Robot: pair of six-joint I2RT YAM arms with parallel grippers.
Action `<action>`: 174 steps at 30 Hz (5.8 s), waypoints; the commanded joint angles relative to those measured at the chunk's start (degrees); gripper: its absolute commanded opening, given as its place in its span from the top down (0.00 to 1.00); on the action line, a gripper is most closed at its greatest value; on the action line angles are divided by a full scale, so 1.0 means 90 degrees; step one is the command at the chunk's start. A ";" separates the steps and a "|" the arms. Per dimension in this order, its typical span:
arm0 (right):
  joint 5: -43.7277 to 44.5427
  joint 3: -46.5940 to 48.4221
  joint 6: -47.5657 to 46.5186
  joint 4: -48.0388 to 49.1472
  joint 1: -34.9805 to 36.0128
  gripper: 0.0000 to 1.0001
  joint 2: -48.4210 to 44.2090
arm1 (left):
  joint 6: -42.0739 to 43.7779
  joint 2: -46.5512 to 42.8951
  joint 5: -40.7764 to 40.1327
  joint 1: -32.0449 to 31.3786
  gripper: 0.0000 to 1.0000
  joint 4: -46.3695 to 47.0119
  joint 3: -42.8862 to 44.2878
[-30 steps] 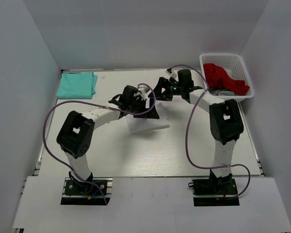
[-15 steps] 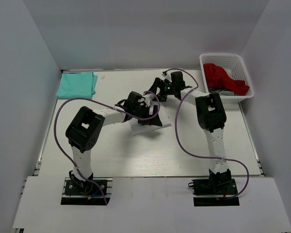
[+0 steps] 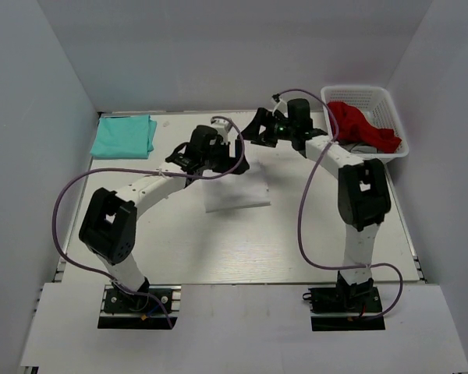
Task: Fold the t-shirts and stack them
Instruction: Smooth out wrinkles on the folded tshirt, then put the neatly folded tshirt into the corner of the board with the left arm
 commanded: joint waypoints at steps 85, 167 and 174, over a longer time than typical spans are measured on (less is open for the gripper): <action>0.2543 -0.4731 -0.1451 -0.1208 -0.0163 0.10 -0.4959 | 0.1738 0.1969 -0.4632 0.0868 1.00 -0.2085 0.2098; 0.3160 -0.5109 -0.1246 -0.0700 -0.0163 0.10 -0.5640 | 0.0415 0.1043 -0.3415 0.3595 0.00 -0.3110 0.3968; 0.2837 -0.6380 -0.0816 -0.0727 -0.0172 0.10 -0.6862 | -0.0591 -0.1965 -0.2153 0.1983 0.00 -0.1382 -0.1322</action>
